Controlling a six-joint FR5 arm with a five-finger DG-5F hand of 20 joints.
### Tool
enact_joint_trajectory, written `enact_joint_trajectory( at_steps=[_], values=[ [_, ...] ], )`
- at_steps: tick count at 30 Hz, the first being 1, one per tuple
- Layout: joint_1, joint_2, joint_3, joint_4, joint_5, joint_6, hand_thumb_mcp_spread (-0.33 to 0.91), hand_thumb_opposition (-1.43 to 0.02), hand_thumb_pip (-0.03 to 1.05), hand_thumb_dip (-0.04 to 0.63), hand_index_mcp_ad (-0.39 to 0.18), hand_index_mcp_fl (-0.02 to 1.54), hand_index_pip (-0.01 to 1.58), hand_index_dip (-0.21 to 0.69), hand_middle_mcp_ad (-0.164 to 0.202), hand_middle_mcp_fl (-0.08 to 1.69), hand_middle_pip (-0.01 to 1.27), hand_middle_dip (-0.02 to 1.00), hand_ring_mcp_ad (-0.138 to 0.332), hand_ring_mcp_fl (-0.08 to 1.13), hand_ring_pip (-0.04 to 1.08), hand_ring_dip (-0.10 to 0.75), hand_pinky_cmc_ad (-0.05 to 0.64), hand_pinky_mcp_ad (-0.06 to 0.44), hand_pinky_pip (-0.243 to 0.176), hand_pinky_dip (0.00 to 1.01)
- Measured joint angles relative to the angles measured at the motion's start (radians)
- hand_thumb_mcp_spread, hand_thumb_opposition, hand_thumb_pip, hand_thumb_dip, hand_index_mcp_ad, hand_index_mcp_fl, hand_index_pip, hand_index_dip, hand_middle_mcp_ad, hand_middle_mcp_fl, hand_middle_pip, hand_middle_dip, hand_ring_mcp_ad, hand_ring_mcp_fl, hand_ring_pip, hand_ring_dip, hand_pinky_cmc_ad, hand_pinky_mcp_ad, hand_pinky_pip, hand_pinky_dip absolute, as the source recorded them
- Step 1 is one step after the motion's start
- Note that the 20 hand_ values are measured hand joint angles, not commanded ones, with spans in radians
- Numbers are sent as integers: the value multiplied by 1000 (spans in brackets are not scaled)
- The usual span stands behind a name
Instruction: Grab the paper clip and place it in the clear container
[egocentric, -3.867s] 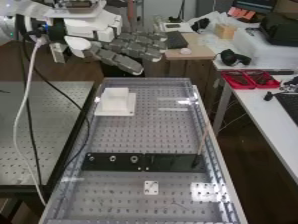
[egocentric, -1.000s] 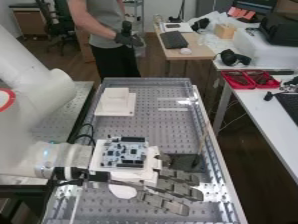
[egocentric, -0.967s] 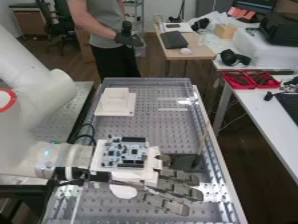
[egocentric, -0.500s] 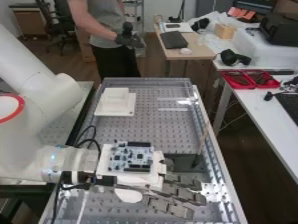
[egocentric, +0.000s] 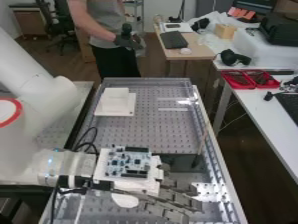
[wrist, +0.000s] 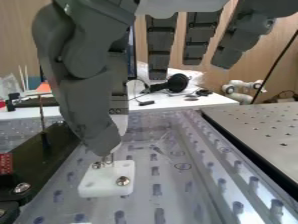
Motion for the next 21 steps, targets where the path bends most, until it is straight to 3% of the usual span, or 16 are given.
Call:
enact_joint_trajectory(
  at_steps=[21],
  values=[
    [-1, -13, 7, 0, 3, 20, 569, -876, 513, 269, -271, 424, 1346, 188, 28, 192, 138, 175, 129, 47, 106, 58, 325, 183, -30, 180]
  ],
)
